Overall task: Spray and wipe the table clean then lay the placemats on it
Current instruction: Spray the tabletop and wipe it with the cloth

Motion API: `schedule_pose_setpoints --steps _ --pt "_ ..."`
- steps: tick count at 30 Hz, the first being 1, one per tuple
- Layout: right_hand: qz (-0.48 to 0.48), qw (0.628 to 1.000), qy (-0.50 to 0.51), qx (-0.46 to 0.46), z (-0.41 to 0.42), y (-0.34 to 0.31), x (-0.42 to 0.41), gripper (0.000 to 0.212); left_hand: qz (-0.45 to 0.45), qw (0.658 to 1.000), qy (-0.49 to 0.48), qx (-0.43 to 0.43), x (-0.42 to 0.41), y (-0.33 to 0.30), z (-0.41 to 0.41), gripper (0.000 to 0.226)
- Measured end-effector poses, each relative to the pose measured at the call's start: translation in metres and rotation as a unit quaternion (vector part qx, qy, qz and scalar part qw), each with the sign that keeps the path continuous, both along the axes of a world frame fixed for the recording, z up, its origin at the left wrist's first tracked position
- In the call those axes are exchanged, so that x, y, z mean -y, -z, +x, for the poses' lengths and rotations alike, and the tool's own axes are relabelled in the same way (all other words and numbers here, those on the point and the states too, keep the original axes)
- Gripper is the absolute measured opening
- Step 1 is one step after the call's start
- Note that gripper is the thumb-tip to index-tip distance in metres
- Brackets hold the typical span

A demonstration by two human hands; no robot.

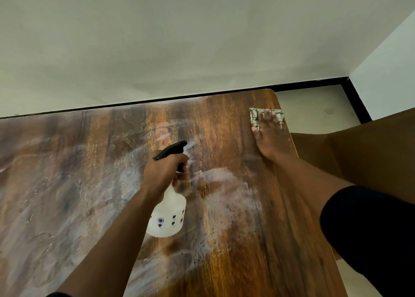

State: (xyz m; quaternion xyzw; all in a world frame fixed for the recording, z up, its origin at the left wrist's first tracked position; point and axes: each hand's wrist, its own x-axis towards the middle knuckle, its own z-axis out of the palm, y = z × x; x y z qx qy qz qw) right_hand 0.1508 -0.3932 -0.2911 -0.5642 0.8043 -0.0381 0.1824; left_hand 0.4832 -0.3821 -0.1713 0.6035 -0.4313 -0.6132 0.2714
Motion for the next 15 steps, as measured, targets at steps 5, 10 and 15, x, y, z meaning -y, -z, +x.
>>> schedule_pose_setpoints --steps 5,10,15 --pt "-0.003 0.997 0.072 -0.028 0.03 -0.001 0.036 0.065 -0.002 0.998 -0.067 0.007 0.015 0.004 0.016 0.042" --pt "0.009 0.998 -0.053 0.017 0.098 -0.01 0.084 0.065 -0.004 0.993 -0.111 0.027 0.033 0.008 0.04 0.044" --pt "0.018 0.972 -0.235 0.019 0.158 -0.011 0.083 0.065 -0.004 0.991 -0.132 0.033 0.048 0.011 0.064 0.042"
